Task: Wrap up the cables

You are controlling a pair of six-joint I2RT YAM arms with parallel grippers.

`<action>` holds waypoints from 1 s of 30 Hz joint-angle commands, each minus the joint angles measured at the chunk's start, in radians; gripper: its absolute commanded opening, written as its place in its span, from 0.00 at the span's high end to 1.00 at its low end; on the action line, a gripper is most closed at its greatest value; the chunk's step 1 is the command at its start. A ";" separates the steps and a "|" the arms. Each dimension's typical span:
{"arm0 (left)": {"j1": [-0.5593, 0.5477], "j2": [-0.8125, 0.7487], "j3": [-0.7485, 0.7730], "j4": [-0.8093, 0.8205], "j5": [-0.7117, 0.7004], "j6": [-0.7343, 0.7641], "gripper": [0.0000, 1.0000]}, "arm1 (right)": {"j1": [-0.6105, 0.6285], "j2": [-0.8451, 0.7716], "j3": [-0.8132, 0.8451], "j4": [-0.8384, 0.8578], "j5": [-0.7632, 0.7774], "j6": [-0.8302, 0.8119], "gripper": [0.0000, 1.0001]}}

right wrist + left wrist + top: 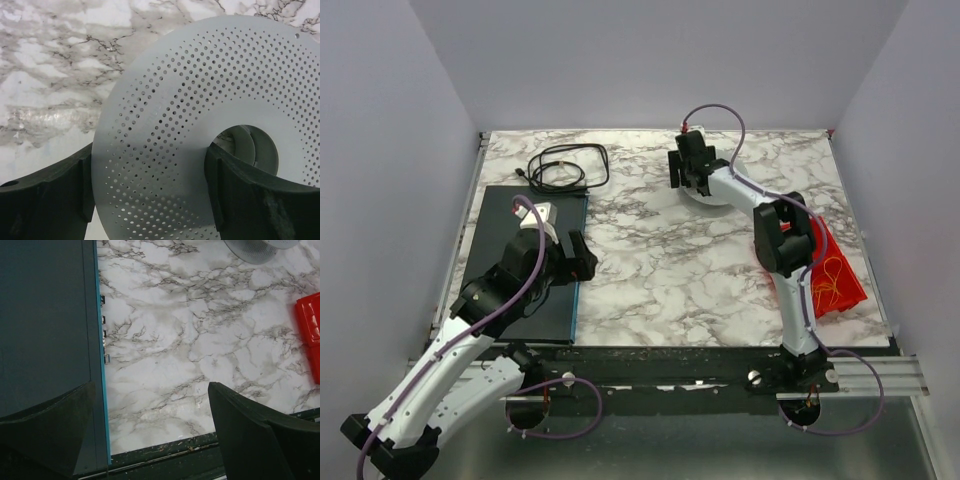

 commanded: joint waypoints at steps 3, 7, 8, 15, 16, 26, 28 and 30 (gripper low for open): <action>0.009 0.039 -0.024 0.017 0.031 -0.032 0.01 | -0.003 -0.092 0.003 -0.140 -0.273 0.156 0.46; 0.010 0.066 -0.031 0.047 0.060 -0.051 0.01 | -0.003 -0.144 -0.010 -0.171 -0.351 0.228 0.57; 0.011 0.069 -0.035 0.056 0.061 -0.054 0.01 | -0.003 -0.161 -0.017 -0.174 -0.385 0.243 0.58; 0.014 0.070 -0.068 0.118 0.092 -0.066 0.01 | -0.004 -0.324 -0.211 -0.026 -0.652 0.445 0.57; 0.015 0.074 -0.068 0.126 0.094 -0.070 0.01 | -0.002 -0.347 -0.259 0.015 -0.695 0.478 0.57; 0.024 0.160 -0.013 0.167 0.132 -0.062 0.01 | 0.002 -0.510 -0.726 0.736 -0.979 0.982 0.57; 0.027 0.165 -0.010 0.169 0.128 -0.061 0.01 | 0.013 -0.519 -0.799 0.867 -0.972 1.074 0.56; 0.026 0.165 -0.014 0.176 0.128 -0.061 0.02 | 0.038 -0.528 -0.845 0.942 -0.939 1.124 0.56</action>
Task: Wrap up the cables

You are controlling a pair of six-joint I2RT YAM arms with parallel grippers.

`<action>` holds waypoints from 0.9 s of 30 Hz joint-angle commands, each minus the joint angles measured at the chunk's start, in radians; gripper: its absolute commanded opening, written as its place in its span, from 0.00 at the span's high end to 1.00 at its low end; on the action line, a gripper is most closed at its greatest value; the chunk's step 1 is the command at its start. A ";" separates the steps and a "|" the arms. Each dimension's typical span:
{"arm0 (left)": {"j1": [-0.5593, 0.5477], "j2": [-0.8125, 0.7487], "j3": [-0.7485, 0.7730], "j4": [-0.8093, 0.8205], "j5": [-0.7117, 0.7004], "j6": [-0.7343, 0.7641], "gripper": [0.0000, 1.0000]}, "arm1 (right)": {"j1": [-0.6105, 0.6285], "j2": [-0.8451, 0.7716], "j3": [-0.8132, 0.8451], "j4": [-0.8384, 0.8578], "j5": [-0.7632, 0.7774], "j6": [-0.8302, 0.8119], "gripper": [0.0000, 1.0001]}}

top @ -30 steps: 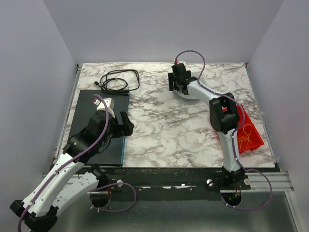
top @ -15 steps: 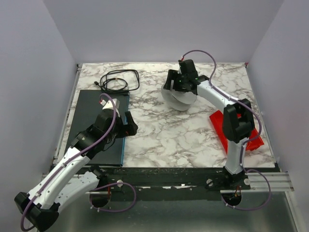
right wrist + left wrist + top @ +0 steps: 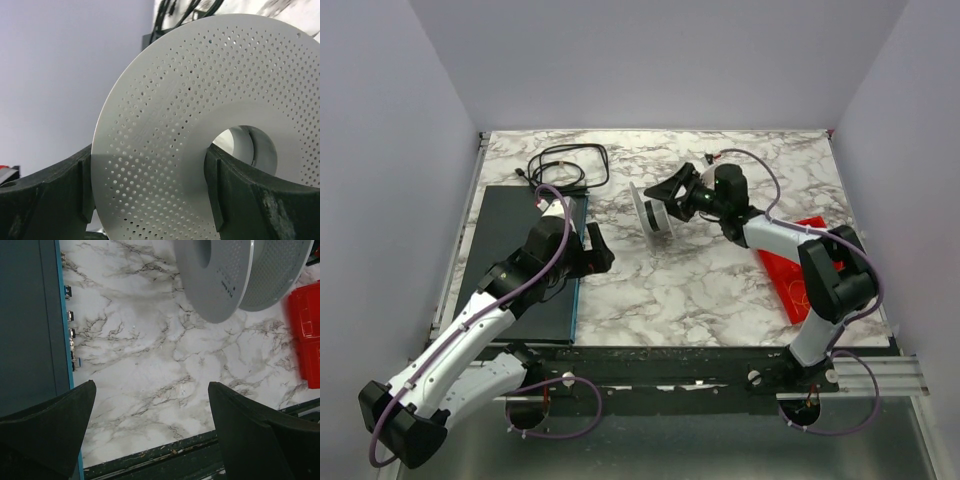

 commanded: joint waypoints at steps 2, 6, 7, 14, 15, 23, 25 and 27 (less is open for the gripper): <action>0.007 -0.001 0.021 0.044 0.024 -0.001 0.01 | 0.084 -0.023 -0.140 0.313 -0.020 0.284 0.56; 0.007 0.005 0.012 0.047 0.030 -0.004 0.01 | 0.166 -0.021 -0.200 0.431 0.101 0.350 0.55; 0.008 0.005 0.009 0.047 0.030 -0.003 0.01 | 0.182 -0.016 -0.217 0.472 0.128 0.371 0.55; 0.008 -0.003 0.002 0.041 0.027 0.008 0.01 | 0.252 -0.014 -0.336 0.620 0.349 0.438 0.54; 0.009 -0.002 0.002 0.040 0.026 0.009 0.01 | 0.258 -0.016 -0.353 0.633 0.372 0.441 0.54; 0.009 -0.009 -0.010 0.037 0.030 0.013 0.01 | 0.290 0.009 -0.388 0.669 0.428 0.432 0.33; 0.009 -0.012 -0.013 0.035 0.027 0.015 0.01 | 0.300 0.002 -0.384 0.639 0.435 0.412 0.28; 0.010 -0.014 -0.015 0.033 0.026 0.015 0.01 | 0.312 -0.018 -0.374 0.582 0.458 0.386 0.23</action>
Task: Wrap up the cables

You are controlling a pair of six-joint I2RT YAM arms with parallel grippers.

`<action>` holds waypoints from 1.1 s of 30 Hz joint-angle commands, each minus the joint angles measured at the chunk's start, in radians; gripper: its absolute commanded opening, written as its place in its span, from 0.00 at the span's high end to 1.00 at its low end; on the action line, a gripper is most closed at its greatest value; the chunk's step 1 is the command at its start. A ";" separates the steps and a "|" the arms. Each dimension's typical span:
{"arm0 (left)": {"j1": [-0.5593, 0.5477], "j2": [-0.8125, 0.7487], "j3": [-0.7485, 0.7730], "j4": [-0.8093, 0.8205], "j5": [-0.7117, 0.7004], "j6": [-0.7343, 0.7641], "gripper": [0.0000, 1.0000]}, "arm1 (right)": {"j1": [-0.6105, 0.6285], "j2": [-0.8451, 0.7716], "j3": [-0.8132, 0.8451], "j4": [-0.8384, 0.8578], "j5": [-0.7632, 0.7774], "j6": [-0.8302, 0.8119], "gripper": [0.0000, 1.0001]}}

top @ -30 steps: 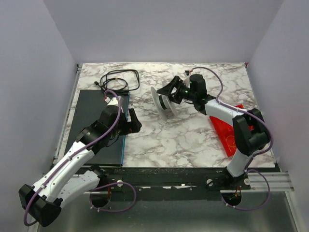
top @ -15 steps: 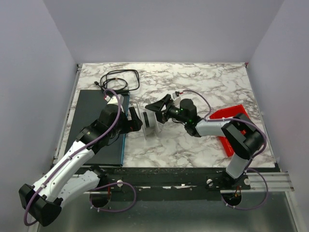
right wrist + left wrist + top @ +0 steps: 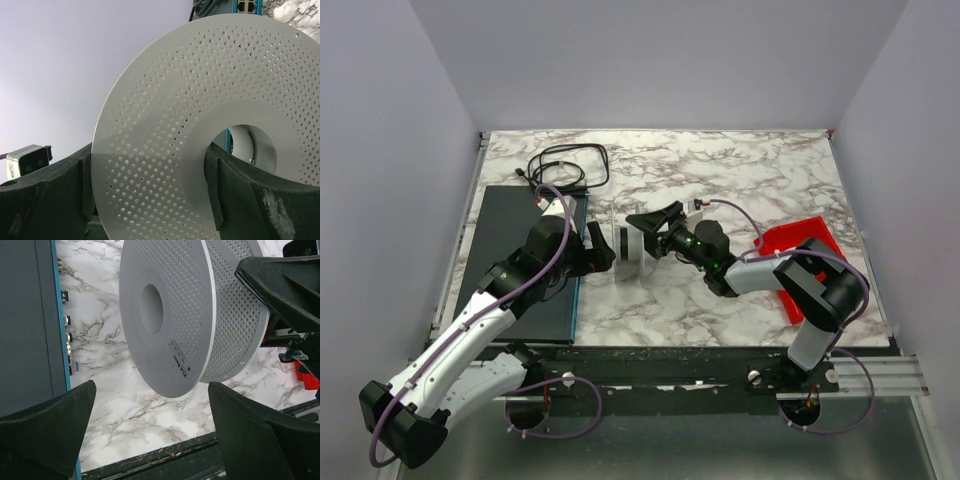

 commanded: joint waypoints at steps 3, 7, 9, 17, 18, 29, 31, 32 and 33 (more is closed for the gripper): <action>0.009 -0.011 -0.019 0.006 0.019 0.012 0.01 | 0.043 -0.043 0.019 -0.109 0.112 -0.072 0.17; 0.009 0.005 -0.026 0.016 0.021 0.007 0.01 | 0.057 -0.051 0.049 -0.168 0.145 -0.091 0.12; 0.008 0.014 -0.031 0.023 0.012 0.005 0.01 | 0.059 -0.051 0.057 -0.179 0.146 -0.094 0.11; 0.009 0.053 -0.033 0.028 -0.009 -0.006 0.02 | 0.062 -0.069 0.070 -0.219 0.131 -0.129 0.06; 0.008 0.054 -0.033 0.030 -0.009 -0.005 0.01 | 0.062 -0.076 0.068 -0.230 0.132 -0.133 0.03; 0.008 0.059 -0.026 0.028 0.004 -0.005 0.01 | 0.062 -0.195 0.036 -0.366 0.173 -0.208 0.00; 0.009 0.060 -0.021 0.024 0.009 -0.001 0.02 | 0.062 -0.219 0.032 -0.405 0.188 -0.225 0.00; 0.010 0.058 -0.020 0.022 0.012 0.001 0.01 | 0.062 -0.233 0.027 -0.423 0.199 -0.233 0.00; 0.009 0.057 -0.018 0.023 0.016 0.002 0.02 | 0.062 -0.248 0.021 -0.432 0.206 -0.246 0.00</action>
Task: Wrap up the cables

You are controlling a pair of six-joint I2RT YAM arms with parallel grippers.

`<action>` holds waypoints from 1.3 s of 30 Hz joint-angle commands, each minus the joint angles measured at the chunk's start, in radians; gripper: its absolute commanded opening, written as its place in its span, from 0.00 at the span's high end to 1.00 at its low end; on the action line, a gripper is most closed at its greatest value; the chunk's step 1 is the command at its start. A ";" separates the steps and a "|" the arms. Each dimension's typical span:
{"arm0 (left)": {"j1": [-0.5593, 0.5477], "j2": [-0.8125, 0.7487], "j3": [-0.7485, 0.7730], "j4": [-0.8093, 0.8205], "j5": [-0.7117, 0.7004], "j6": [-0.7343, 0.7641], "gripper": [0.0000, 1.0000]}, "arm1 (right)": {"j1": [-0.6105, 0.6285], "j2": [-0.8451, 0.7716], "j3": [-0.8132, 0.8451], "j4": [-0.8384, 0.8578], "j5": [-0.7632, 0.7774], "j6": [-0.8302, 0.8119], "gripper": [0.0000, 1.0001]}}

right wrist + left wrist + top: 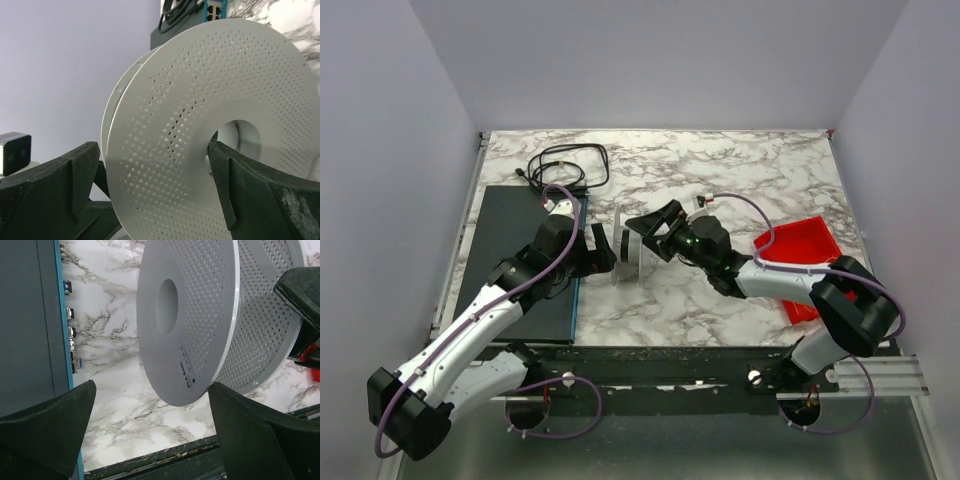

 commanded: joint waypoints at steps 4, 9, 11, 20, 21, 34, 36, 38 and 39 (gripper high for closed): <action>0.005 -0.003 0.013 0.013 0.028 0.004 0.02 | 0.007 -0.104 -0.027 -0.139 0.102 -0.111 0.00; 0.004 0.008 0.017 0.024 0.041 0.003 0.01 | 0.006 -0.119 -0.010 -0.199 0.105 -0.146 0.00; 0.004 0.011 0.021 0.026 0.047 0.004 0.01 | 0.006 -0.131 0.002 -0.255 0.126 -0.155 0.00; 0.004 -0.009 0.039 0.036 0.079 0.029 0.01 | 0.007 -0.255 0.065 -0.534 0.266 -0.218 0.00; 0.005 -0.011 0.039 0.035 0.081 0.030 0.01 | 0.007 -0.270 0.073 -0.574 0.287 -0.220 0.00; 0.004 -0.001 0.001 0.079 0.091 0.040 0.02 | -0.001 -0.392 0.154 -0.931 0.456 -0.260 0.00; 0.005 0.001 0.001 0.083 0.091 0.041 0.01 | -0.016 -0.400 0.165 -0.989 0.476 -0.266 0.00; 0.005 -0.001 0.001 0.083 0.091 0.042 0.01 | -0.049 -0.406 0.176 -1.057 0.495 -0.270 0.00; 0.005 -0.002 0.000 0.084 0.103 0.043 0.01 | -0.076 -0.409 0.180 -1.088 0.488 -0.278 0.00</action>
